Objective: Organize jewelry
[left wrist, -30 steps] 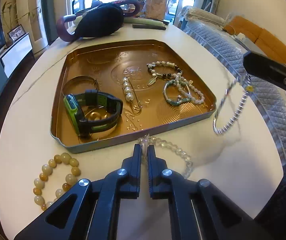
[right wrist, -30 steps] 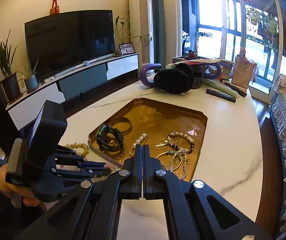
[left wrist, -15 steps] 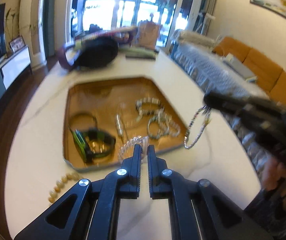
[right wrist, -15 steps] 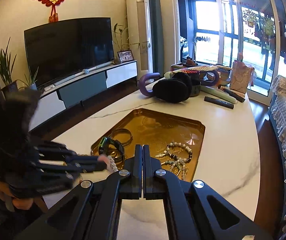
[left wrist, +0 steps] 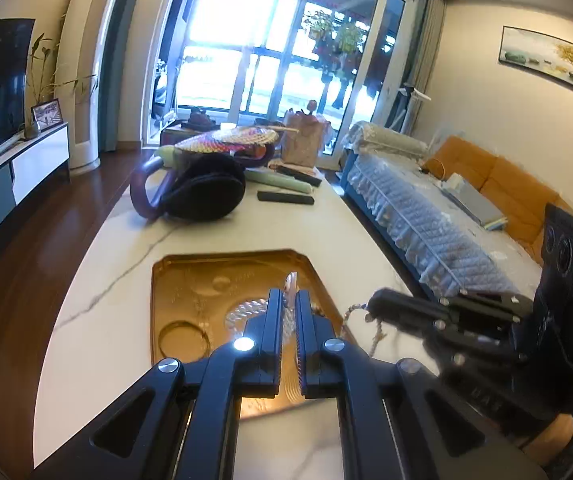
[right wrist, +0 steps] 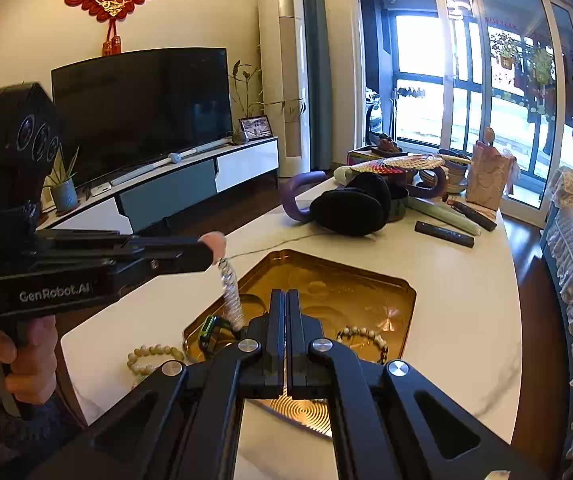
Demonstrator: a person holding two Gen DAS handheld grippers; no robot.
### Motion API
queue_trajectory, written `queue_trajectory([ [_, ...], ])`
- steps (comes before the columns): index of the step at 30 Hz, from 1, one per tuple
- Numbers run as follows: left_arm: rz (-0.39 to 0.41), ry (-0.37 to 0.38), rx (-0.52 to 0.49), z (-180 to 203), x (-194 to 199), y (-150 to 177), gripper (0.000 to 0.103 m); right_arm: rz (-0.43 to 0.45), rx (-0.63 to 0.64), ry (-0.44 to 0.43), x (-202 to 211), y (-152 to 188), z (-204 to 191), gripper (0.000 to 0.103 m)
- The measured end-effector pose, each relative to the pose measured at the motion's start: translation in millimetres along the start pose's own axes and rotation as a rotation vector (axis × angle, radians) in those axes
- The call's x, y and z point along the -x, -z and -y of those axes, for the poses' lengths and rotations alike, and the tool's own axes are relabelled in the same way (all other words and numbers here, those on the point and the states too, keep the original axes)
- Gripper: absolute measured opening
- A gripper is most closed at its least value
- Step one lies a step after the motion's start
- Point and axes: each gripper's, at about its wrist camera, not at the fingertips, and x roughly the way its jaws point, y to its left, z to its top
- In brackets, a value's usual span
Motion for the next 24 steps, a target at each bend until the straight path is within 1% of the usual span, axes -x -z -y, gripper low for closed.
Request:
queue_trajectory([
  [3, -0.002, -0.003, 0.013, -7.6, -10.7, -5.9, 0.006, -0.005, 0.009, 0.002, -7.8, -2.9, 1.2, 0.000],
  [7, -0.034, -0.017, 0.025, -18.1, -32.5, -4.8, 0.006, -0.028, 0.004, 0.001, -26.4, -1.1, 6.5, 0.000],
  [14, -0.160, -0.080, 0.034, -41.1, -93.0, 17.4, 0.006, -0.148, 0.013, -0.014, -79.0, 18.8, 10.9, 0.000],
  [17, -0.201, -0.091, 0.043, -46.9, -110.9, 26.1, 0.006, -0.192, 0.017, -0.016, -94.6, 29.0, 13.1, 0.000],
  [22, -0.231, -0.094, 0.028, -44.6, -120.7, 32.9, 0.006, -0.240, 0.000, -0.018, -104.5, 38.8, 19.1, 0.000],
  [23, -0.236, -0.100, 0.025, -43.4, -121.6, 34.0, 0.008, -0.245, -0.008, -0.016, -105.8, 39.8, 20.0, 0.005],
  [24, -0.243, -0.118, 0.029, -43.3, -122.2, 35.3, 0.010, -0.258, -0.024, -0.014, -107.0, 41.6, 22.5, 0.009],
])
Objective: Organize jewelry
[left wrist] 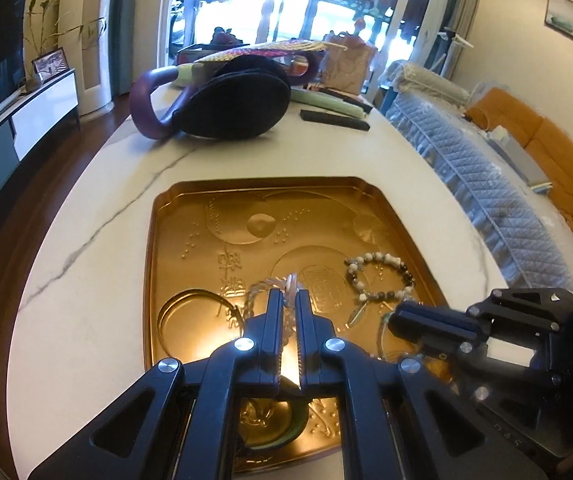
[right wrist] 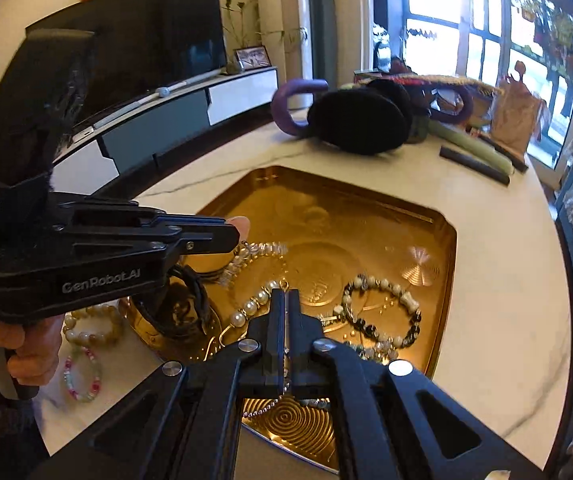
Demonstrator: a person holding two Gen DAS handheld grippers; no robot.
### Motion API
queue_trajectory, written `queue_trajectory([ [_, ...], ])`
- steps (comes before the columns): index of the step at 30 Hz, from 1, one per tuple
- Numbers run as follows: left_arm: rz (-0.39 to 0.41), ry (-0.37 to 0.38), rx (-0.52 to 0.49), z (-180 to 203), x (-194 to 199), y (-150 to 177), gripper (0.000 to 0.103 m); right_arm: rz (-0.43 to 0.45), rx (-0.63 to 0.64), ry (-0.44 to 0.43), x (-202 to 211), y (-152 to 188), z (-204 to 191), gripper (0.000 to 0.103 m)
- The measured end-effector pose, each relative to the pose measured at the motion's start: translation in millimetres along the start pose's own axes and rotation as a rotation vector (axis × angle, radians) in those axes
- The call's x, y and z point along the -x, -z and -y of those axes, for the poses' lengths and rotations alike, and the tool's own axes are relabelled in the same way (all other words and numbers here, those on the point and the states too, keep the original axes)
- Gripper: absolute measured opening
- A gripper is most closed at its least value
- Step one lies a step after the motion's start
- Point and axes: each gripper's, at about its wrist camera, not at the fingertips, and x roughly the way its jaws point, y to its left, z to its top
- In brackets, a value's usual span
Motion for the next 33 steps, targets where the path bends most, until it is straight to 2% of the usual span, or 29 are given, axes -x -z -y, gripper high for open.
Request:
queue_trajectory([
  [2, -0.018, -0.015, 0.010, -1.0, -0.4, 2.3, 0.015, -0.006, -0.020, 0.009, 0.2, 2.3, 3.2, 0.028],
  [3, -0.019, -0.018, 0.012, -2.1, 0.0, 2.7, 0.018, -0.005, -0.028, 0.010, 1.0, 3.1, 4.0, 0.033],
  [4, -0.021, -0.027, 0.013, -3.0, 1.7, 4.4, 0.027, -0.001, -0.038, 0.010, 2.9, 4.4, 4.9, 0.038],
  [5, -0.021, -0.034, 0.015, -4.7, 3.8, 5.2, 0.037, 0.000, -0.043, 0.012, 3.9, 4.8, 4.9, 0.040],
  [8, -0.002, -0.045, 0.031, -10.1, 14.4, 9.0, 0.052, 0.007, -0.059, 0.010, 8.2, 6.6, 3.1, 0.044],
  [13, 0.012, -0.068, 0.038, -21.4, 37.1, 23.8, 0.054, 0.025, -0.072, -0.005, 16.5, 13.9, -8.6, 0.045],
  [21, 0.017, -0.120, 0.110, -70.5, 83.1, 66.9, 0.057, 0.046, -0.050, -0.018, 28.0, 29.5, -39.2, 0.045],
  [27, -0.025, -0.169, 0.087, -81.3, 96.5, 104.6, 0.057, 0.049, -0.036, -0.114, 29.2, 39.1, -71.6, 0.044],
  [30, -0.055, -0.185, 0.110, -83.0, 96.5, 123.6, 0.056, 0.010, -0.047, -0.177, 20.1, 45.0, -88.4, 0.037],
  [33, -0.084, -0.170, 0.130, -80.6, 94.3, 137.6, 0.054, -0.028, -0.037, -0.184, 11.9, 50.4, -104.2, 0.026],
])
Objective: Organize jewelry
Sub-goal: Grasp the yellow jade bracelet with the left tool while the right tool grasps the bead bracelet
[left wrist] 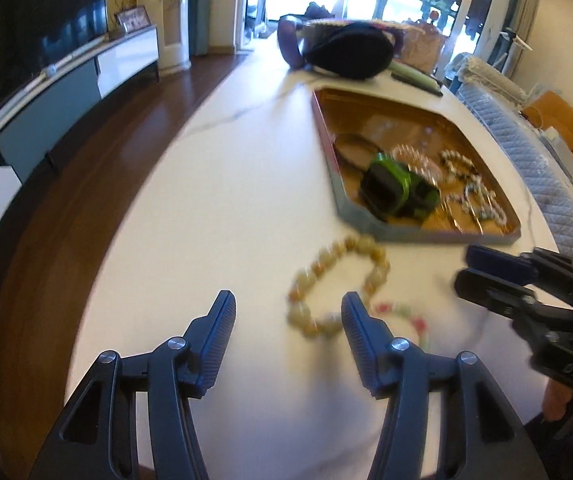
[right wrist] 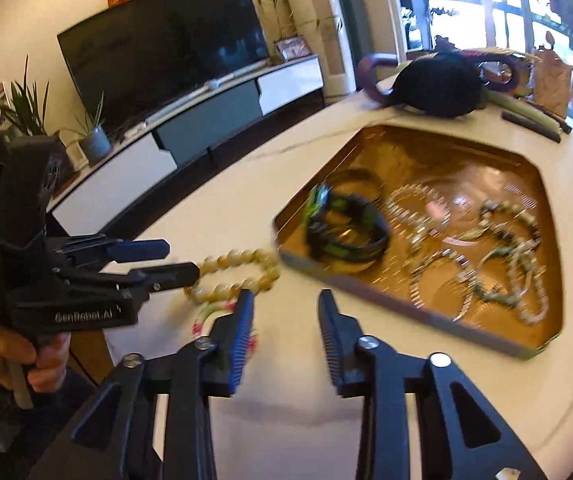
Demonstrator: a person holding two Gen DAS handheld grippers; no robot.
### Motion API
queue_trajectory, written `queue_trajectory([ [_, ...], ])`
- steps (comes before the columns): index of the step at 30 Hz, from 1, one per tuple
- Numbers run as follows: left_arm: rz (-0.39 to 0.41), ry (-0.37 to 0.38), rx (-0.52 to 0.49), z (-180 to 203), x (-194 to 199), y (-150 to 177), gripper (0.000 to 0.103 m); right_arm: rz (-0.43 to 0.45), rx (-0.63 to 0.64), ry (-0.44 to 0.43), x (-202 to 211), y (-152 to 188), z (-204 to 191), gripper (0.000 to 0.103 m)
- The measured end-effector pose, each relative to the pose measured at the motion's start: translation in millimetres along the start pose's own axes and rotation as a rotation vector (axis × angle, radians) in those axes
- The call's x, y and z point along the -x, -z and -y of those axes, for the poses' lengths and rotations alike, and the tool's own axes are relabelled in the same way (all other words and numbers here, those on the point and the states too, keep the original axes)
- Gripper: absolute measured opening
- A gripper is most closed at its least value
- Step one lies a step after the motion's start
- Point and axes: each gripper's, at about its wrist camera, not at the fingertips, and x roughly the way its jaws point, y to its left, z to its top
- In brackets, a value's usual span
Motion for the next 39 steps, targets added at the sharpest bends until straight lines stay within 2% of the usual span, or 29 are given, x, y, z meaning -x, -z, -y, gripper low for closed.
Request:
queue_trajectory([
  [6, -0.001, 0.011, -0.022, 5.2, 4.3, 13.4, 0.051, -0.061, 0.072, -0.015, -16.8, 13.5, -30.6, 0.020],
  [8, -0.001, 0.012, -0.024, 6.3, 4.6, 12.9, 0.051, -0.073, 0.108, 0.014, -21.4, 16.9, -36.7, 0.010],
  [11, -0.001, 0.017, -0.016, 6.9, 3.1, 10.1, 0.050, -0.078, 0.175, 0.093, -24.1, 17.8, -39.3, 0.005],
  [18, -0.009, 0.006, -0.033, 14.3, -4.8, 3.2, 0.050, -0.086, 0.153, 0.179, -15.9, 20.8, -9.2, 0.005],
  [25, -0.001, -0.021, -0.040, 18.5, -14.9, -3.7, 0.050, -0.089, 0.067, 0.251, 8.9, 25.9, 36.5, 0.005],
  [27, 0.004, -0.024, -0.061, 25.1, -16.8, -4.1, 0.043, -0.086, 0.050, 0.275, 17.0, 29.4, 49.2, 0.005],
  [29, -0.001, -0.009, -0.082, 34.1, -17.9, -3.9, 0.027, -0.082, 0.033, 0.286, 23.7, 33.4, 59.5, 0.005],
  [35, -0.030, 0.100, -0.123, 63.8, -17.8, 0.7, 0.026, -0.063, 0.001, 0.313, 45.1, 42.6, 77.8, 0.005],
  [39, -0.017, 0.115, -0.143, 77.2, -11.0, -2.1, 0.020, -0.054, -0.008, 0.306, 52.5, 45.0, 79.1, 0.005],
])
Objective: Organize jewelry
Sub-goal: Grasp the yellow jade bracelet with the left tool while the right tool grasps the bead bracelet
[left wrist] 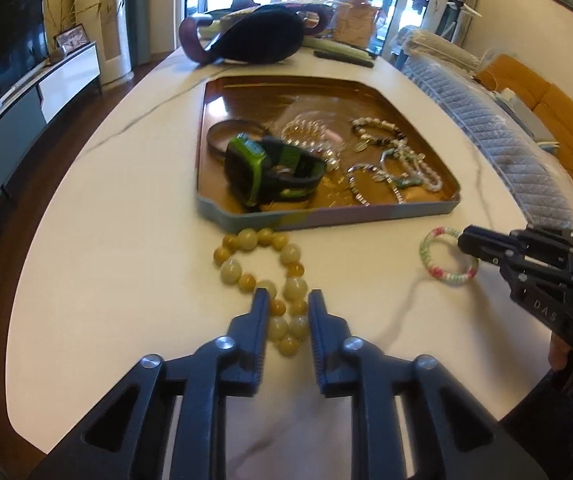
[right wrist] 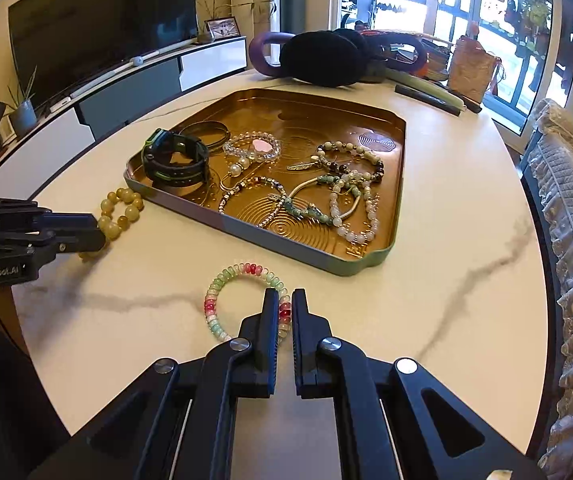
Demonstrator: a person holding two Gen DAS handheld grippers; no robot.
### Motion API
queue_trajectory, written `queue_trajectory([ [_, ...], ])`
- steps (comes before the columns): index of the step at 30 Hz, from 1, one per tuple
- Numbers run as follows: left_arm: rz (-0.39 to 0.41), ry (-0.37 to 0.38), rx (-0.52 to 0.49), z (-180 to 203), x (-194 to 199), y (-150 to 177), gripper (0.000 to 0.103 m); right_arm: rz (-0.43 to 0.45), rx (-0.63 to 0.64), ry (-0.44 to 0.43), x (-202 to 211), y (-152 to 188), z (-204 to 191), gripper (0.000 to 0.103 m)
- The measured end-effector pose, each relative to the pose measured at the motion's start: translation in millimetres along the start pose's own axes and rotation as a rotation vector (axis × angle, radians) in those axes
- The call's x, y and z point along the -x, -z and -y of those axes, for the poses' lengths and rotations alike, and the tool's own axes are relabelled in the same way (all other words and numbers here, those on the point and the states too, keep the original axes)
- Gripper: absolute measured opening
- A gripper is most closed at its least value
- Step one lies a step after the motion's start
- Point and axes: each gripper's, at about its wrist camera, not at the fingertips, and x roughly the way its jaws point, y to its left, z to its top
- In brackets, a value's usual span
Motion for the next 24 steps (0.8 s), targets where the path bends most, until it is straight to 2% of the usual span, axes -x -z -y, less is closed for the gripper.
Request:
queue_trajectory([
  [3, -0.011, -0.035, 0.024, -3.3, 1.6, -2.7, 0.023, 0.007, -0.013, -0.028, 3.1, 1.1, 1.5, 0.005],
  [6, 0.000, -0.077, 0.014, -4.9, 3.5, -4.0, 0.039, 0.005, -0.016, -0.035, 1.7, 2.8, 2.9, 0.006],
  [8, 0.001, -0.092, 0.030, -9.5, 1.4, -5.8, 0.047, -0.003, -0.031, -0.040, -0.4, 5.1, 6.0, 0.011],
  [12, -0.016, -0.094, 0.054, -18.3, -6.1, -10.4, 0.048, 0.001, -0.053, -0.053, -1.1, 5.8, 12.7, 0.017],
  [14, -0.029, -0.107, 0.068, -22.3, -12.8, -12.6, 0.048, 0.007, -0.061, -0.064, -0.8, 5.2, 14.1, 0.024],
  [16, -0.016, -0.116, 0.091, -25.9, -16.3, -14.2, 0.051, 0.019, -0.072, -0.103, -1.2, 3.6, 14.3, 0.027],
  [19, -0.010, -0.127, 0.088, -24.5, -19.8, -17.5, 0.051, 0.030, -0.052, -0.112, -5.0, -0.5, 9.1, 0.028],
  [21, -0.008, -0.150, 0.058, -19.7, -21.7, -17.6, 0.047, 0.023, -0.033, -0.113, -10.0, -1.9, 4.9, 0.028],
  [22, -0.001, -0.175, 0.047, -17.9, -21.8, -17.6, 0.025, 0.005, -0.022, -0.105, -14.5, -2.2, 2.7, 0.024],
  [23, 0.005, -0.179, 0.050, -18.5, -21.3, -18.2, 0.013, -0.003, -0.015, -0.092, -16.0, -1.9, 2.0, 0.012],
  [24, 0.002, -0.164, 0.069, -20.7, -21.3, -19.0, 0.013, -0.001, 0.001, -0.072, -16.0, -2.7, 0.0, 0.006],
])
